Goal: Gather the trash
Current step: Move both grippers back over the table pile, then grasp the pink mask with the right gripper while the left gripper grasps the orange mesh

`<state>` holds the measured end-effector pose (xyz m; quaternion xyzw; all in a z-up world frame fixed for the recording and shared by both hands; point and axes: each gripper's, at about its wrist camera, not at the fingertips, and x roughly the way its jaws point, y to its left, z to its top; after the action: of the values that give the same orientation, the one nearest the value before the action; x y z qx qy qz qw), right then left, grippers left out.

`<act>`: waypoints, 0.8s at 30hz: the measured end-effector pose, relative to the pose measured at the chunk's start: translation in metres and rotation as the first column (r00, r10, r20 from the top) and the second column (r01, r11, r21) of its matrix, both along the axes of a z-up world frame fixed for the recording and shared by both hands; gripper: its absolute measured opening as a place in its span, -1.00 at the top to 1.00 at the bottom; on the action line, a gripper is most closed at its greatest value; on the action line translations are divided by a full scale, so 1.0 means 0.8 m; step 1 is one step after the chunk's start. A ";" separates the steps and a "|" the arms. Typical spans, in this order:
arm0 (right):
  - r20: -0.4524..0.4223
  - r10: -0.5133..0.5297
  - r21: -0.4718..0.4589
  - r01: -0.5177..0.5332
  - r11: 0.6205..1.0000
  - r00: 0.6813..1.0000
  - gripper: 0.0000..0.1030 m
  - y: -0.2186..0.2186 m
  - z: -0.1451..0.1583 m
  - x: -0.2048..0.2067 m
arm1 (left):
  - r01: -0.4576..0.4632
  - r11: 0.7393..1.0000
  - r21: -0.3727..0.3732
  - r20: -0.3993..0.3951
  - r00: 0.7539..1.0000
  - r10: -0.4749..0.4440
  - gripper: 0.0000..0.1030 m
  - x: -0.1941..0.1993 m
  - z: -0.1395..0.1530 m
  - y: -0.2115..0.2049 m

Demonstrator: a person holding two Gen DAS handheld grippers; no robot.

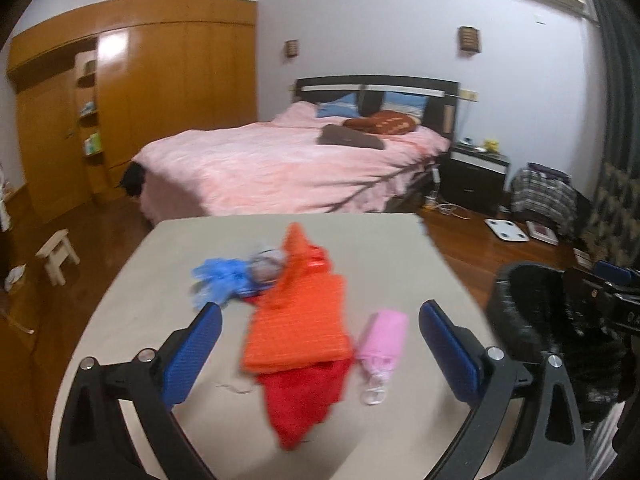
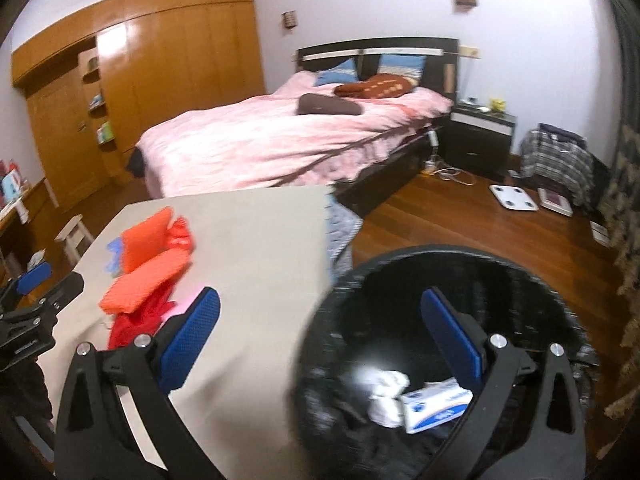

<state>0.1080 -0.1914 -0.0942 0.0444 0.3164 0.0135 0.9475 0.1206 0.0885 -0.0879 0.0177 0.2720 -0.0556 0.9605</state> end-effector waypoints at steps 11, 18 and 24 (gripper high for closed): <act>-0.034 0.126 -0.004 -0.127 0.992 0.991 -0.90 0.099 -0.034 0.058 | -0.130 0.991 0.018 -0.017 0.991 0.130 -0.88 0.017 -0.024 0.077; -0.117 0.146 -0.023 -0.150 0.988 0.982 -0.89 0.140 -0.080 0.092 | -0.165 0.986 0.023 -0.039 0.985 0.166 -0.88 0.027 -0.040 0.098; -0.162 0.164 -0.023 -0.170 0.985 0.973 -0.78 0.160 -0.107 0.108 | -0.173 0.985 0.020 -0.055 0.983 0.174 -0.88 0.031 -0.053 0.107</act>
<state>0.1946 -0.0635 -0.1794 0.0011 0.3940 0.0834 0.9153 0.1454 0.1740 -0.1304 -0.0001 0.2998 0.0298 0.9535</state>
